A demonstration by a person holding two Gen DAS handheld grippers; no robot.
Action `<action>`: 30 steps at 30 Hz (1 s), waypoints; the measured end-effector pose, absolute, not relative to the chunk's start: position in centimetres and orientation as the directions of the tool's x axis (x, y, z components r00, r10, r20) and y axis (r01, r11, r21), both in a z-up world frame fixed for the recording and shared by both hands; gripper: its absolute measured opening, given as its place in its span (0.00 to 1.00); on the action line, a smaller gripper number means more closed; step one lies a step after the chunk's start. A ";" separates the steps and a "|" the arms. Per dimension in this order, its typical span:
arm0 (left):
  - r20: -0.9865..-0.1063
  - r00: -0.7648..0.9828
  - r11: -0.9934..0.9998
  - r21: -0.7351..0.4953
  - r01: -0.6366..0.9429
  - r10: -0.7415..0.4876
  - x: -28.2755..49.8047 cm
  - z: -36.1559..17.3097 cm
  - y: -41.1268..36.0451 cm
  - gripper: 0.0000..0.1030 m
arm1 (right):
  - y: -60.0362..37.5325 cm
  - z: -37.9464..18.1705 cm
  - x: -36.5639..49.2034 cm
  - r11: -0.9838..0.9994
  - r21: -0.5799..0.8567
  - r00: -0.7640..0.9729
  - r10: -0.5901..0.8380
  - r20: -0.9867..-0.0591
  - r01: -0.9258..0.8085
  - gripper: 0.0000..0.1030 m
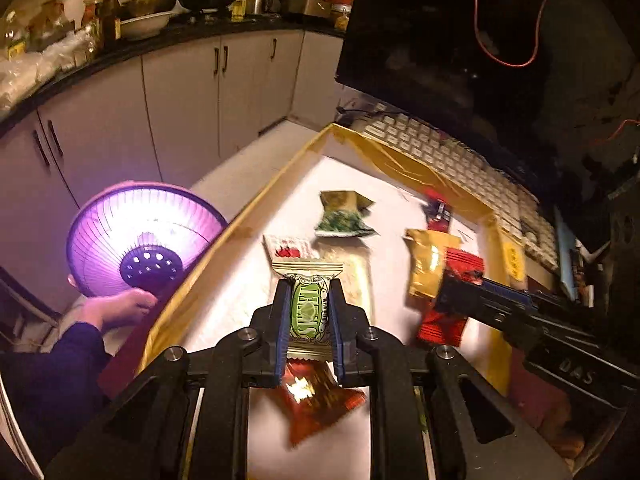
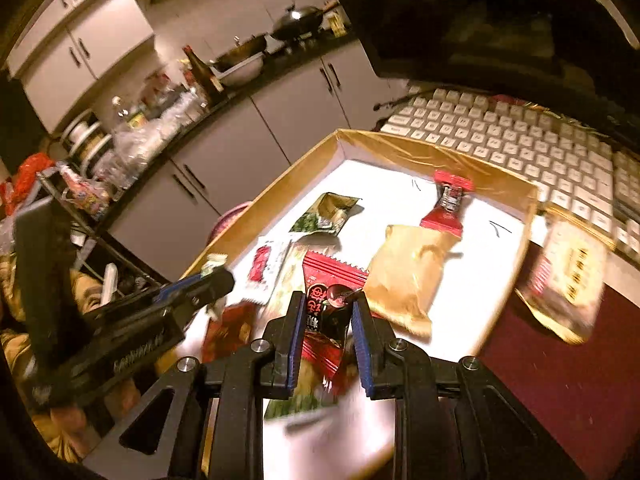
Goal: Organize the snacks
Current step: 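Carry both candies over the tray and open both tools to drop them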
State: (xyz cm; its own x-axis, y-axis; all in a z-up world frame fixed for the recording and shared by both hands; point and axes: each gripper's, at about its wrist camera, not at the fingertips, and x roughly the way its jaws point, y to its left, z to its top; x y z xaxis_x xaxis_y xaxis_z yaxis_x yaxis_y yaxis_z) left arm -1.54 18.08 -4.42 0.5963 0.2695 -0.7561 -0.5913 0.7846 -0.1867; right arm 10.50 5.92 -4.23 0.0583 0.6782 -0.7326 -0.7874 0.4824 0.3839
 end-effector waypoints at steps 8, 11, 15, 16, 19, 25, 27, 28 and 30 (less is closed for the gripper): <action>-0.771 0.558 0.778 -0.135 -0.614 0.307 -1.0 -5.6 18.2 0.14 | 8.6 -5.9 10.7 0.489 0.362 0.052 0.647 -0.761 -0.794 0.22; -0.776 0.559 0.781 -0.144 -0.608 0.292 -1.0 -5.8 18.2 0.14 | 8.7 -6.1 10.6 0.496 0.347 0.063 0.638 -0.767 -0.796 0.22; -0.775 0.549 0.772 -0.130 -0.623 0.313 -1.2 -6.0 18.4 0.15 | 9.1 -6.4 10.7 0.497 0.344 0.057 0.629 -0.775 -0.797 0.22; -0.776 0.551 0.772 -0.135 -0.621 0.307 -1.2 -6.1 18.4 0.15 | 9.2 -6.5 10.7 0.496 0.343 0.056 0.627 -0.777 -0.798 0.22; -0.777 0.549 0.769 -0.136 -0.624 0.308 -1.3 -6.3 18.3 0.15 | 9.4 -6.9 10.5 0.494 0.338 0.052 0.620 -0.783 -0.801 0.23; -0.780 0.543 0.757 -0.143 -0.638 0.311 -1.6 -6.7 18.3 0.16 | 9.5 -7.2 9.9 0.496 0.328 0.056 0.613 -0.788 -0.804 0.26; -0.779 0.549 0.757 -0.154 -0.635 0.302 -1.7 -6.6 18.2 0.18 | 9.3 -7.0 9.9 0.495 0.333 0.058 0.621 -0.782 -0.802 0.27; -0.777 0.553 0.757 -0.159 -0.634 0.300 -1.9 -6.4 18.1 0.20 | 8.9 -6.8 9.9 0.492 0.345 0.052 0.629 -0.776 -0.799 0.30; -0.762 0.570 0.760 -0.165 -0.628 0.306 -2.2 -5.7 17.5 0.32 | 8.0 -6.1 9.8 0.490 0.368 0.046 0.646 -0.762 -0.790 0.43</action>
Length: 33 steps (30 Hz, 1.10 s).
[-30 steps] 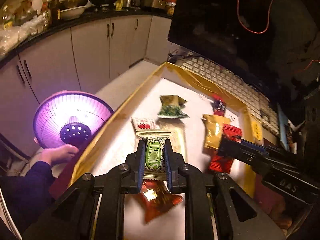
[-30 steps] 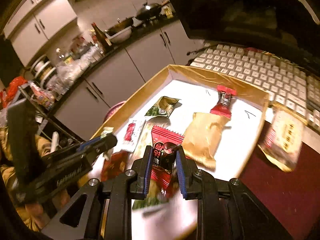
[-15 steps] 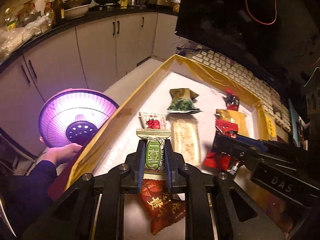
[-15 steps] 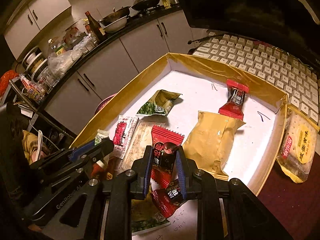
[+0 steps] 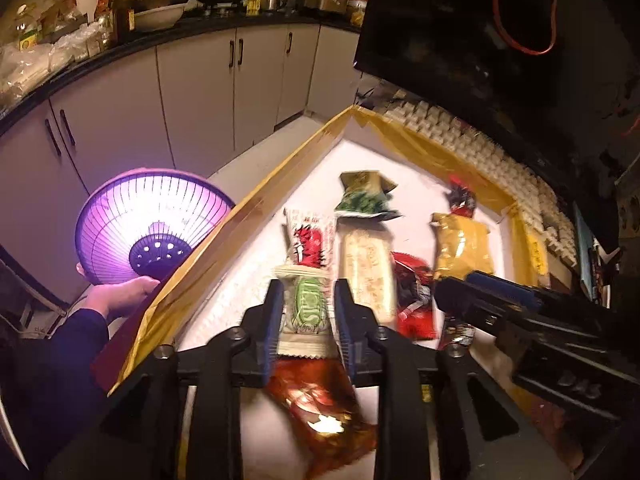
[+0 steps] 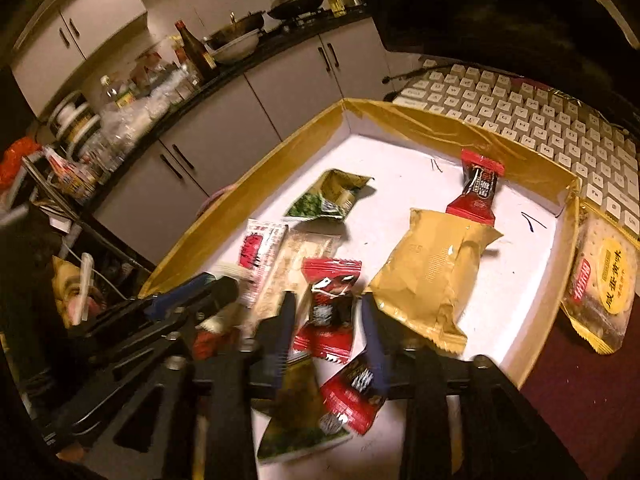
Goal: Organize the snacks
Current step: 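Carry both candies over the tray and open both tools to drop them, then grasp the clear cracker packet with the right tool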
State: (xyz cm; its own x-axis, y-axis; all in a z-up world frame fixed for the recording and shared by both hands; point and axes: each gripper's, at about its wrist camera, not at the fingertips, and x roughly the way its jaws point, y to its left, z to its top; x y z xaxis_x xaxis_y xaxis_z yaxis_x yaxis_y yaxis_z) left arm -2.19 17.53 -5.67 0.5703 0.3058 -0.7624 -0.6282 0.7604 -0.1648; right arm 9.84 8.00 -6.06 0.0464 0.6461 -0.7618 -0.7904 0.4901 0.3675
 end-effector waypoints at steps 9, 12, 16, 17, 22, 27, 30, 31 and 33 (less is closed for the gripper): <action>-0.653 0.722 0.799 -0.297 -0.523 0.230 -2.3 -1.5 13.4 0.71 | -2.4 -1.1 11.9 0.525 0.428 0.155 0.745 -0.648 -0.736 0.71; -0.647 0.735 0.810 -0.312 -0.496 0.201 -1.6 -1.3 12.2 0.71 | -5.5 -1.6 14.7 0.595 0.443 0.207 0.723 -0.659 -0.671 0.73; -0.654 0.727 0.811 -0.298 -0.503 0.210 -1.3 -1.6 11.2 0.71 | -7.9 -4.1 19.3 0.699 0.471 0.245 0.665 -0.706 -0.538 0.75; -0.653 0.727 0.808 -0.302 -0.506 0.211 -1.4 -1.8 11.2 0.71 | -7.9 -4.8 20.2 0.717 0.460 0.249 0.645 -0.722 -0.523 0.75; -0.649 0.726 0.802 -0.299 -0.518 0.227 -2.0 -2.2 11.1 0.71 | -5.2 -8.1 23.2 0.741 0.453 0.199 0.605 -0.771 -0.496 0.75; -0.656 0.727 0.811 -0.303 -0.501 0.203 -1.8 -2.5 10.8 0.71 | -2.4 -9.1 23.2 0.781 0.355 0.235 0.527 -0.817 -0.514 0.78; -0.659 0.725 0.819 -0.294 -0.493 0.200 -1.6 -2.6 10.6 0.71 | -1.3 -9.6 22.8 0.794 0.292 0.263 0.484 -0.834 -0.534 0.84; -0.665 0.718 0.819 -0.285 -0.497 0.205 -1.4 -2.6 10.6 0.71 | -1.0 -9.8 22.7 0.798 0.262 0.280 0.466 -0.839 -0.543 0.85; -0.672 0.707 0.821 -0.264 -0.506 0.219 -1.2 -2.7 10.7 0.71 | 0.0 -10.1 22.0 0.813 0.181 0.325 0.411 -0.852 -0.554 0.84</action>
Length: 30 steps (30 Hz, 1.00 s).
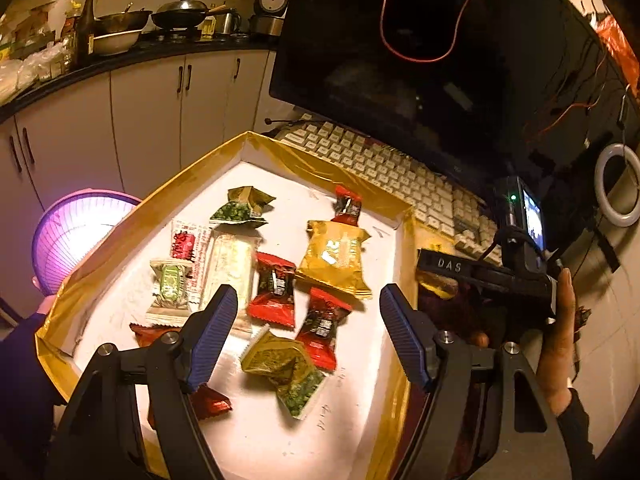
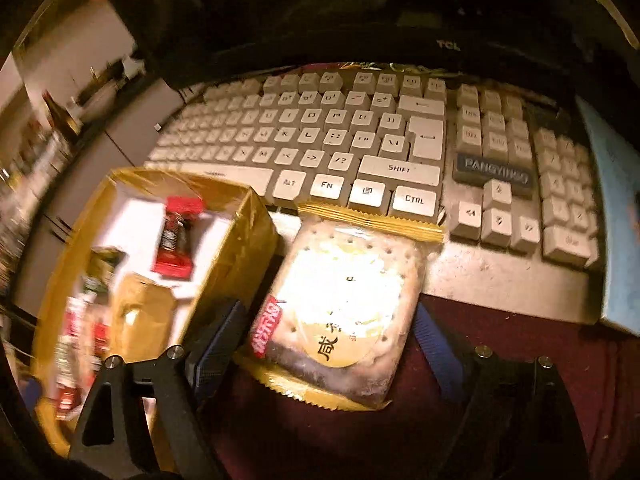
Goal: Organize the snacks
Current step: 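Grasp the clear cracker packet with the right tool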
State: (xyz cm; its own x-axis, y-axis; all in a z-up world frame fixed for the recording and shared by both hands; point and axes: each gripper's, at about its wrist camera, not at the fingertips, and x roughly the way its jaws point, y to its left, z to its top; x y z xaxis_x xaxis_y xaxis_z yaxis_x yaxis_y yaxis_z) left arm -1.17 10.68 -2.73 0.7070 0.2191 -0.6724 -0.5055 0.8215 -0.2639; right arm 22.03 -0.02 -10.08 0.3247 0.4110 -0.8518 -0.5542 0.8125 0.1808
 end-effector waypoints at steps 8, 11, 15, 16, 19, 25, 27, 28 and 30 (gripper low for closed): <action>-0.713 0.662 0.813 -0.230 -0.534 0.233 -0.6 -3.9 11.6 0.71 | 0.6 -10.1 21.0 0.812 0.109 0.346 0.360 -0.866 -0.574 0.71; -0.736 0.646 0.815 -0.239 -0.528 0.203 0.2 -4.8 12.3 0.71 | 0.1 -10.1 20.2 0.804 0.110 0.339 0.365 -0.867 -0.585 0.69; -0.739 0.651 0.804 -0.277 -0.527 0.172 -0.3 -5.1 12.1 0.71 | -2.1 -10.1 19.0 0.799 0.127 0.327 0.378 -0.866 -0.587 0.69; -0.736 0.655 0.810 -0.274 -0.519 0.171 -0.4 -4.9 11.8 0.71 | -2.6 -10.0 18.8 0.800 0.133 0.324 0.381 -0.866 -0.585 0.69; -0.733 0.641 0.825 -0.204 -0.527 0.228 -0.1 -4.5 11.1 0.71 | -4.7 -9.7 17.9 0.796 0.186 0.299 0.417 -0.859 -0.577 0.69; -0.731 0.631 0.814 -0.185 -0.551 0.261 -0.1 -4.3 11.3 0.71 | -9.0 -7.5 14.8 0.793 0.260 0.325 0.491 -0.808 -0.552 0.69; -0.731 0.634 0.813 -0.196 -0.548 0.251 -0.3 -4.2 11.2 0.71 | -10.2 -6.3 13.0 0.773 0.292 0.329 0.533 -0.779 -0.563 0.69; -0.731 0.639 0.815 -0.207 -0.542 0.239 -0.3 -4.1 11.1 0.71 | -10.4 -5.8 12.0 0.756 0.300 0.329 0.556 -0.764 -0.581 0.69; -0.726 0.662 0.821 -0.256 -0.511 0.186 -0.5 -3.8 11.1 0.71 | -10.1 -4.8 10.8 0.726 0.296 0.332 0.585 -0.740 -0.621 0.69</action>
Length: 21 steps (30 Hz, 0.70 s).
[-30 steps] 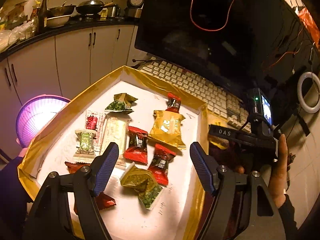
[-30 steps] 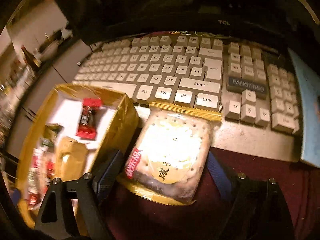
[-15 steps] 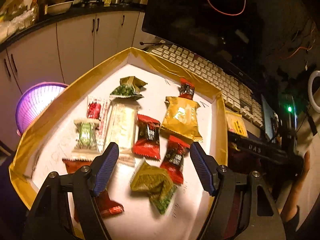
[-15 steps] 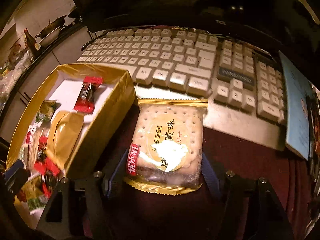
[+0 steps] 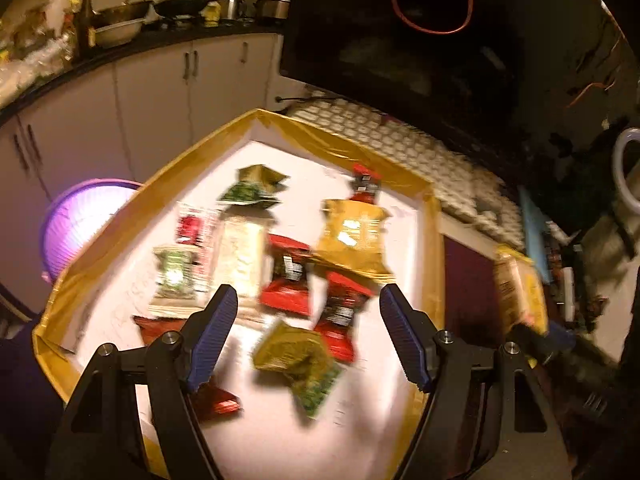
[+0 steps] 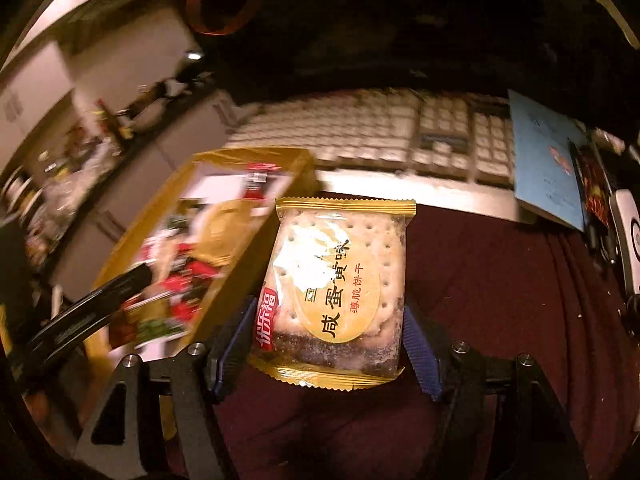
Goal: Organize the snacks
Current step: 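Grasp the clear cracker packet with the right tool, then grasp the cracker packet with the left tool beside the right tool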
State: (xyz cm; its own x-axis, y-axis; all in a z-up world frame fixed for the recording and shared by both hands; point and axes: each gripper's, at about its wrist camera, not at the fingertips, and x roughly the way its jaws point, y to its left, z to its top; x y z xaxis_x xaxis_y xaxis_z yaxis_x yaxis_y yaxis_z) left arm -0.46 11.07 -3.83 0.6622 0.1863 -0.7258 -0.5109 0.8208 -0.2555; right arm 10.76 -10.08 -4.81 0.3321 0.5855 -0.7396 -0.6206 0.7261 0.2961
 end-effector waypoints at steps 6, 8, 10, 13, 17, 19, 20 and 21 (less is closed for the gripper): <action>-0.663 0.748 0.816 -0.453 -0.357 -0.041 0.0 -2.4 10.0 0.71 | -8.7 -3.7 8.6 0.676 0.258 0.329 0.611 -0.720 -0.690 0.69; -0.653 0.756 0.817 -0.463 -0.343 -0.053 0.3 -2.1 9.4 0.71 | -8.6 -3.8 8.6 0.676 0.255 0.329 0.610 -0.721 -0.692 0.69; -0.646 0.759 0.822 -0.474 -0.316 -0.080 0.8 -1.9 8.5 0.71 | -8.6 -3.9 8.6 0.667 0.262 0.319 0.617 -0.719 -0.697 0.69; -0.643 0.756 0.819 -0.495 -0.289 -0.122 1.4 -2.0 7.4 0.68 | -8.2 -4.2 8.2 0.653 0.260 0.313 0.625 -0.715 -0.711 0.69; -0.645 0.749 0.826 -0.500 -0.261 -0.154 1.8 -2.1 6.3 0.53 | -8.5 -4.1 7.2 0.632 0.260 0.304 0.640 -0.706 -0.730 0.69; -0.645 0.745 0.823 -0.510 -0.251 -0.172 2.1 -2.3 6.1 0.43 | -8.3 -4.3 6.9 0.620 0.264 0.290 0.646 -0.706 -0.739 0.69; -0.647 0.742 0.819 -0.514 -0.254 -0.176 2.2 -2.4 6.1 0.31 | -8.2 -4.4 6.8 0.615 0.265 0.287 0.650 -0.704 -0.742 0.69; -0.647 0.739 0.810 -0.528 -0.255 -0.189 2.3 -2.5 6.2 0.27 | -8.2 -4.3 6.6 0.609 0.265 0.284 0.654 -0.701 -0.748 0.69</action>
State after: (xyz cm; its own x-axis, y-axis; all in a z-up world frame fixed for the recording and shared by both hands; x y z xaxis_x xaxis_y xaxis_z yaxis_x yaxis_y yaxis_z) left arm 2.30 6.17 -2.54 0.7386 -0.1889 -0.6471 -0.2554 0.8099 -0.5280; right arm 6.57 -8.19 -4.34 0.2844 0.6541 -0.7009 -0.7477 0.6089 0.2650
